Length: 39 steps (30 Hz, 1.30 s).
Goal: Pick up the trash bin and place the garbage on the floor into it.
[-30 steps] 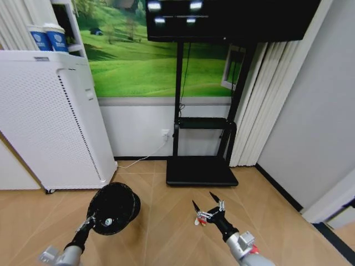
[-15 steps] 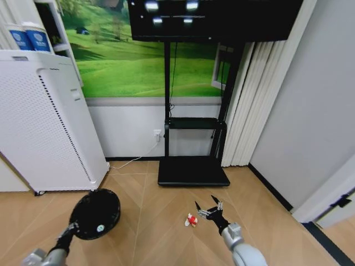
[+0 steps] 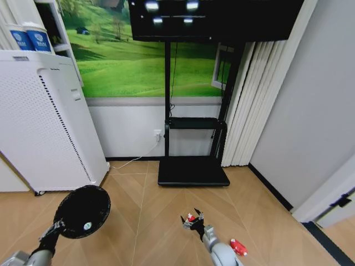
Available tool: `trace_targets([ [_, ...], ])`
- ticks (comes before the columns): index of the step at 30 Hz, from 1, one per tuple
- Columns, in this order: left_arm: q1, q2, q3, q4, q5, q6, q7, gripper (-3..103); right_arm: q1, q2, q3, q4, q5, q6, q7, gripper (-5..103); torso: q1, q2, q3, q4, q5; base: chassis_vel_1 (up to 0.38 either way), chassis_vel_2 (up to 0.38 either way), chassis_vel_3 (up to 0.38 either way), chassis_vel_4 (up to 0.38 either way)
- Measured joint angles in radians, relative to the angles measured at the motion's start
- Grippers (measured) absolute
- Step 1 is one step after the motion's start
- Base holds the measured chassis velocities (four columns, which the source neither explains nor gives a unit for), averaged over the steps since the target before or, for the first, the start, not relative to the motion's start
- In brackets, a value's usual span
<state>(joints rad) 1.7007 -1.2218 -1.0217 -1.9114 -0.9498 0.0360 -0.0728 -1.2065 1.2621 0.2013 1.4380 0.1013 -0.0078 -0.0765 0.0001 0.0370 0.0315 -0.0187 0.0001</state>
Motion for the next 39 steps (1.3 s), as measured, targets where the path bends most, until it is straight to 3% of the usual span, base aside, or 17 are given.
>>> trace_targets([
  [11, -0.003, 0.001, -0.013, 0.025, 0.038, -0.037, -0.004, 4, 0.079, 0.023, 0.030, -0.168, -0.060, -0.006, 0.003, 100, 0.000, 0.000, 0.000, 0.0001, -0.0002, 0.000, 0.000, 0.000, 0.000],
  [24, -0.019, -0.002, -0.004, 0.036, 0.020, -0.038, -0.003, 4, 0.111, 0.036, -0.026, -0.254, -0.090, -0.066, -0.026, 100, 0.000, 0.000, 0.000, 0.0001, -0.0002, 0.000, 0.000, 0.000, 0.000],
  [39, -0.025, -0.012, 0.026, 0.019, 0.014, -0.035, -0.011, 4, 0.151, 0.060, -0.040, -0.333, -0.117, -0.075, -0.009, 100, 0.000, 0.000, 0.000, 0.0000, -0.0001, 0.000, 0.000, 0.000, 0.000],
])
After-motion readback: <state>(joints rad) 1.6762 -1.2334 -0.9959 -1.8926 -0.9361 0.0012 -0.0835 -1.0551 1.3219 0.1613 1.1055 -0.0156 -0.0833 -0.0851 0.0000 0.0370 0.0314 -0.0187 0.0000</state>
